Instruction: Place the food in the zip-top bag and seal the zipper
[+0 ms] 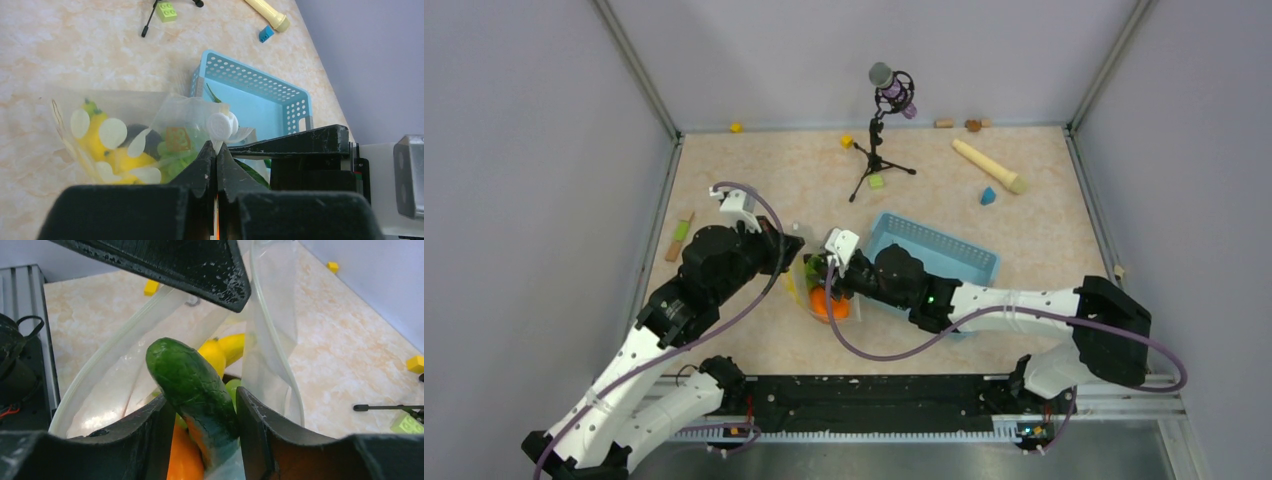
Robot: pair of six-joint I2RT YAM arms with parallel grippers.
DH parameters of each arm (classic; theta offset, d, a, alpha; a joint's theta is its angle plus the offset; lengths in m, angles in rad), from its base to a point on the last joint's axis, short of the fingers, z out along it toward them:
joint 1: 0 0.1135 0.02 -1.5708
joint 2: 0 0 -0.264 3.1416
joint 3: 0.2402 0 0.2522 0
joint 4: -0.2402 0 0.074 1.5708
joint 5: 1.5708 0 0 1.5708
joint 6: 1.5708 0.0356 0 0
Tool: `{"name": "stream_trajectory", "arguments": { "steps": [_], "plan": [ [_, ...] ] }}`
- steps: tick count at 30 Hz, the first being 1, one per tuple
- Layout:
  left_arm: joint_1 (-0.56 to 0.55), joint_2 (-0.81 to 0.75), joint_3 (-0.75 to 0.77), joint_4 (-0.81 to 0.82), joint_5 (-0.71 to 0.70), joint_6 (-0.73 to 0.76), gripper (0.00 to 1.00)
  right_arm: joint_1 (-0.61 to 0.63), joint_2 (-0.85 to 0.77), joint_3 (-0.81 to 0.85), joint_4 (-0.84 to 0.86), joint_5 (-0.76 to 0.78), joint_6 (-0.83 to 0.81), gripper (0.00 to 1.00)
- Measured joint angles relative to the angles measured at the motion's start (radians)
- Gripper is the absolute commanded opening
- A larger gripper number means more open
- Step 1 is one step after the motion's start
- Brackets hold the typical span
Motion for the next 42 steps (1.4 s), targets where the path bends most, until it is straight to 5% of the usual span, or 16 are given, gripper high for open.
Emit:
{"name": "stream_trajectory", "arguments": {
  "steps": [12,17,27,39,42],
  "plan": [
    [0.0,0.009,0.0,0.008,0.034,-0.017,0.0,0.003,-0.089,-0.085,0.148,0.039,-0.014,0.46],
    [0.0,0.009,0.0,0.012,0.033,-0.017,0.0,0.003,-0.11,-0.087,0.18,0.034,-0.026,0.24],
    [0.0,0.009,0.0,0.014,0.029,-0.018,0.0,0.004,-0.145,-0.135,0.185,-0.003,-0.035,0.43],
    [0.0,0.018,0.0,0.015,0.013,-0.031,0.0,0.004,-0.232,-0.196,0.177,-0.013,-0.043,0.4],
    [0.0,0.02,-0.001,0.015,0.007,-0.032,0.0,0.004,-0.235,-0.202,0.179,-0.012,-0.049,0.25]
  ]
}}
